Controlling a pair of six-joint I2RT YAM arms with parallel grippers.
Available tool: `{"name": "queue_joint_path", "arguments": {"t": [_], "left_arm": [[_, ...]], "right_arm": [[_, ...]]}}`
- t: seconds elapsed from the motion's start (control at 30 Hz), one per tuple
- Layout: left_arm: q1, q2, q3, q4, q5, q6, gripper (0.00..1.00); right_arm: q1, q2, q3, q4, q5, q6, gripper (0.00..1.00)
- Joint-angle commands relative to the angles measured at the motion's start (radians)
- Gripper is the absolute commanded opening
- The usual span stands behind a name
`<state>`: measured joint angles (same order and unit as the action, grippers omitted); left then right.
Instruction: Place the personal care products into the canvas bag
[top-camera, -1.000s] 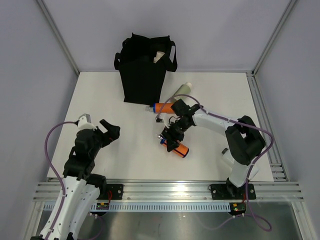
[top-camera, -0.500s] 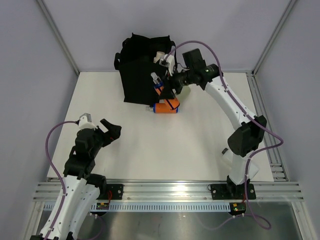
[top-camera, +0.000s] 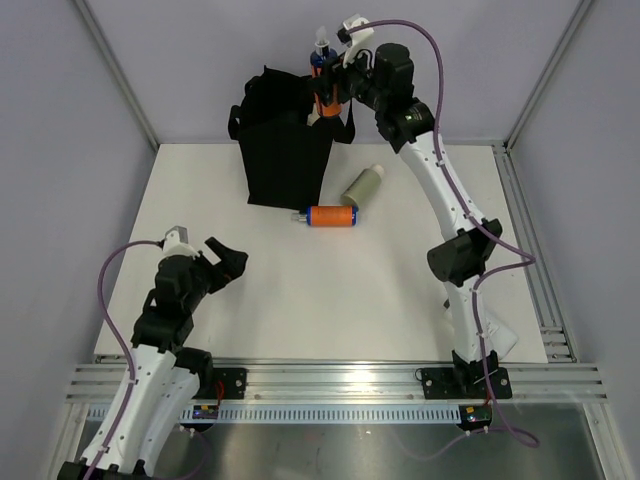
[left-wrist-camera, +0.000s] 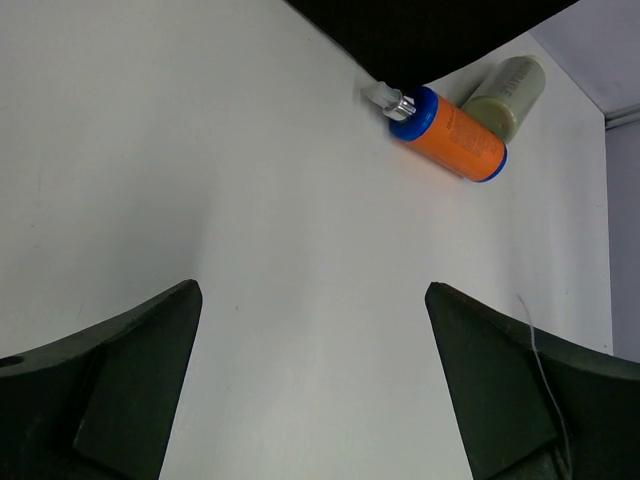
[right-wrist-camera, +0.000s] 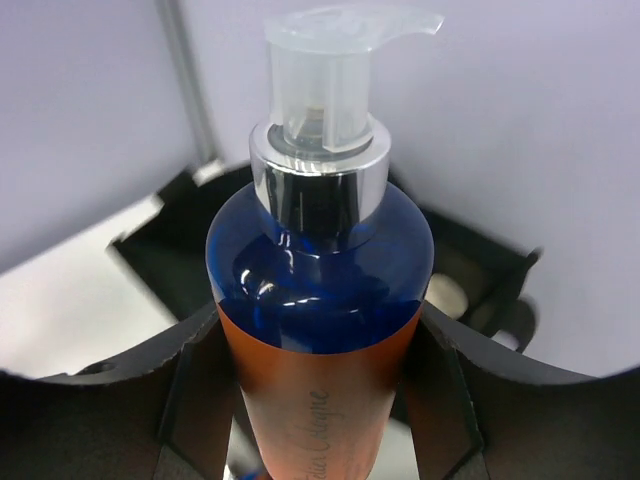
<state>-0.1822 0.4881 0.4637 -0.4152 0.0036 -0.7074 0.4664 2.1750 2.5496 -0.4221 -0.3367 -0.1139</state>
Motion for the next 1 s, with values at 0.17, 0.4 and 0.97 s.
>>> {"name": "queue_joint_path", "arguments": {"t": [0.17, 0.4, 0.97], "left_arm": [[0.001, 0.069, -0.010, 0.128, 0.090, -0.030, 0.99], [0.001, 0.109, -0.026, 0.167, 0.154, -0.046, 0.99], [0.001, 0.063, -0.082, 0.205, 0.196, -0.076, 0.99]], "right_arm": [[0.012, 0.195, 0.204, 0.698, 0.163, 0.028, 0.00], [0.055, 0.311, 0.199, 0.838, 0.163, 0.008, 0.02], [0.008, 0.065, -0.022, 0.603, 0.081, 0.020, 0.99]]}}
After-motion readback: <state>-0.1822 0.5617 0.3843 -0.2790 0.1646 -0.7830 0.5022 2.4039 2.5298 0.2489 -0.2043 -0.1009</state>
